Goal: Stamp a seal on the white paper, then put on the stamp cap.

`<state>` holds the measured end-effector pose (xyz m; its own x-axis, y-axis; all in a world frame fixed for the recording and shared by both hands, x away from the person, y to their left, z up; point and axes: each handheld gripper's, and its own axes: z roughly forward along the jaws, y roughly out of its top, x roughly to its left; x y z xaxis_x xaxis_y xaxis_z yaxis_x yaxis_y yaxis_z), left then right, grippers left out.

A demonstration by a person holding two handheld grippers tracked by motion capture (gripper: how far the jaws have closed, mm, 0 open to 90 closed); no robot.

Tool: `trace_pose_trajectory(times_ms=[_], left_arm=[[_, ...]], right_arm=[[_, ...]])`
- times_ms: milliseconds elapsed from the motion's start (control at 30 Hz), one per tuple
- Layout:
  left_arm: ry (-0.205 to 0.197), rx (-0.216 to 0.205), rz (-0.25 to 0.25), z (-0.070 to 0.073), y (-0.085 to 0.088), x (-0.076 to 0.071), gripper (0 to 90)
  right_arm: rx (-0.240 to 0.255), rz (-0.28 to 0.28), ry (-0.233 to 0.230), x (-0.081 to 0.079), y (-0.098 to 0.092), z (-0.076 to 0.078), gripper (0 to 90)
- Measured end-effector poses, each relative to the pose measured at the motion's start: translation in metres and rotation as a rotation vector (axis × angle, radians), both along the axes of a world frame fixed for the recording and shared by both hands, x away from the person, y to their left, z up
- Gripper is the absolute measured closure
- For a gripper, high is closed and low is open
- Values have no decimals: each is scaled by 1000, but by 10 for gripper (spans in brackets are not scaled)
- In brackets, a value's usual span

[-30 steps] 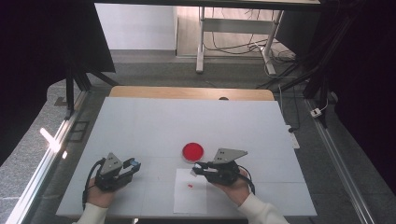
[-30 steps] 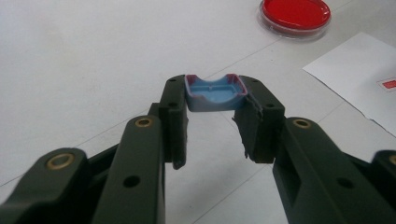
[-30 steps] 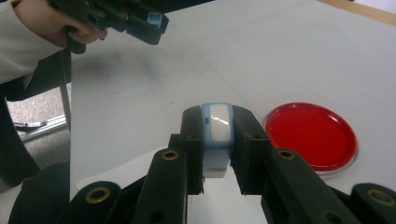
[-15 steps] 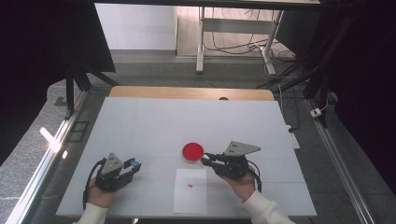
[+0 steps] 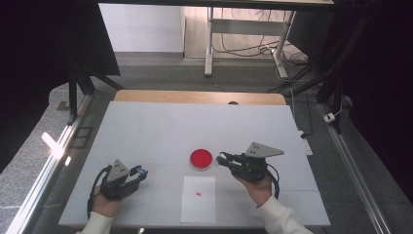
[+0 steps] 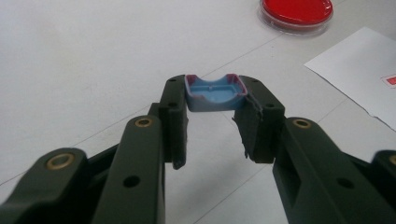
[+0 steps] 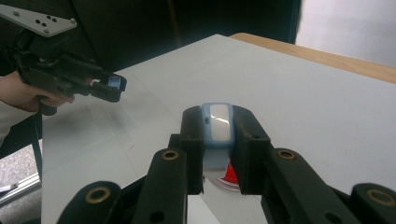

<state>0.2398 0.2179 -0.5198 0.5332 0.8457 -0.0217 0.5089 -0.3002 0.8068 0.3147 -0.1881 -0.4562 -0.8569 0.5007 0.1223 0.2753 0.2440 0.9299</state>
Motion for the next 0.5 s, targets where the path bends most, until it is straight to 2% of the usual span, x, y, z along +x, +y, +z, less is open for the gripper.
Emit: trace_pose_trajectory(times_ms=[500], left_arm=[[-5, 1, -1, 0, 0, 1, 645]], right_arm=[[-2, 4, -10, -1, 1, 2, 756]])
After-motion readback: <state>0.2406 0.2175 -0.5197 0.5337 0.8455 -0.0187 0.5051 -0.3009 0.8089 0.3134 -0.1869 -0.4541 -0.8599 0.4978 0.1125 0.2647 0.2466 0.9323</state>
